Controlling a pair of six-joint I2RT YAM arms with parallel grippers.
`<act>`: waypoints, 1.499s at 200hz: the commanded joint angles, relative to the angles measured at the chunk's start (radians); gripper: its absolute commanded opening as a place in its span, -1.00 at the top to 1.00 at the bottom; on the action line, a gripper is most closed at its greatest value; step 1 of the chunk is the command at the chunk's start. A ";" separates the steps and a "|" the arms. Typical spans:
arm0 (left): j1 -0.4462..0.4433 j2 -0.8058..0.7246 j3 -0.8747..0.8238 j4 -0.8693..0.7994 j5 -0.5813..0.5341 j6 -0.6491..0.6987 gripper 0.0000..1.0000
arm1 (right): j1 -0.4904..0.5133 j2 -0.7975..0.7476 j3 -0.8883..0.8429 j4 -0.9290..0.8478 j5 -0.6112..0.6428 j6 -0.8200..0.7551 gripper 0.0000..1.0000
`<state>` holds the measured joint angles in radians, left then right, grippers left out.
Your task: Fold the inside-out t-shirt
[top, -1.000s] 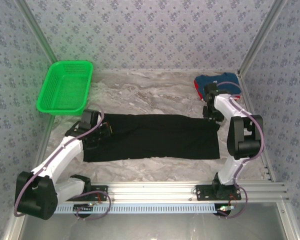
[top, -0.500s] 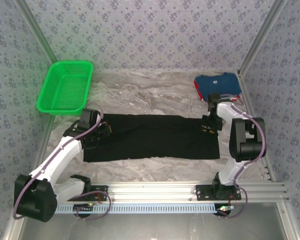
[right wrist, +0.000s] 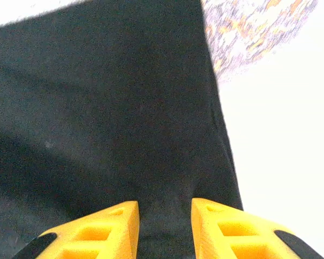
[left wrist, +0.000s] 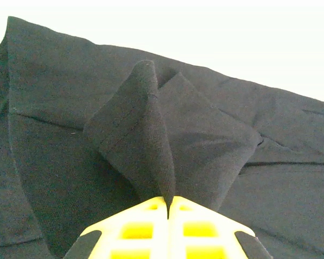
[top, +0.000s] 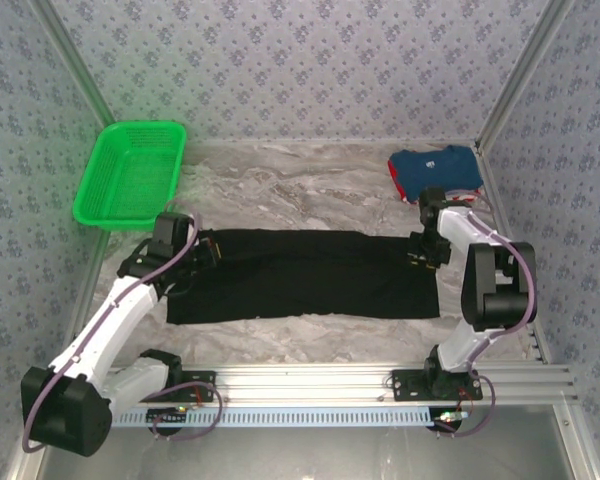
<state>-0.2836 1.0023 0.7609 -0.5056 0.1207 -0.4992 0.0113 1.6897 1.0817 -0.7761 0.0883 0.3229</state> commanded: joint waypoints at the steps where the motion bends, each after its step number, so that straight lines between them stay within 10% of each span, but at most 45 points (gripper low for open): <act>1: 0.008 -0.035 0.038 -0.028 0.018 0.000 1.00 | -0.022 0.043 0.027 0.001 0.033 0.018 0.33; 158: 0.092 0.008 0.137 0.012 0.066 -0.056 1.00 | -0.047 0.225 0.213 -0.050 0.122 -0.027 0.43; 300: 0.095 -0.012 0.004 -0.069 0.097 -0.041 0.98 | 0.075 0.012 0.174 -0.061 -0.002 -0.040 0.25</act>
<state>-0.1963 1.0203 0.8467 -0.5087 0.2245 -0.5606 0.0532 1.7218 1.2552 -0.8097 0.1303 0.2947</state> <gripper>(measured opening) 0.042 0.371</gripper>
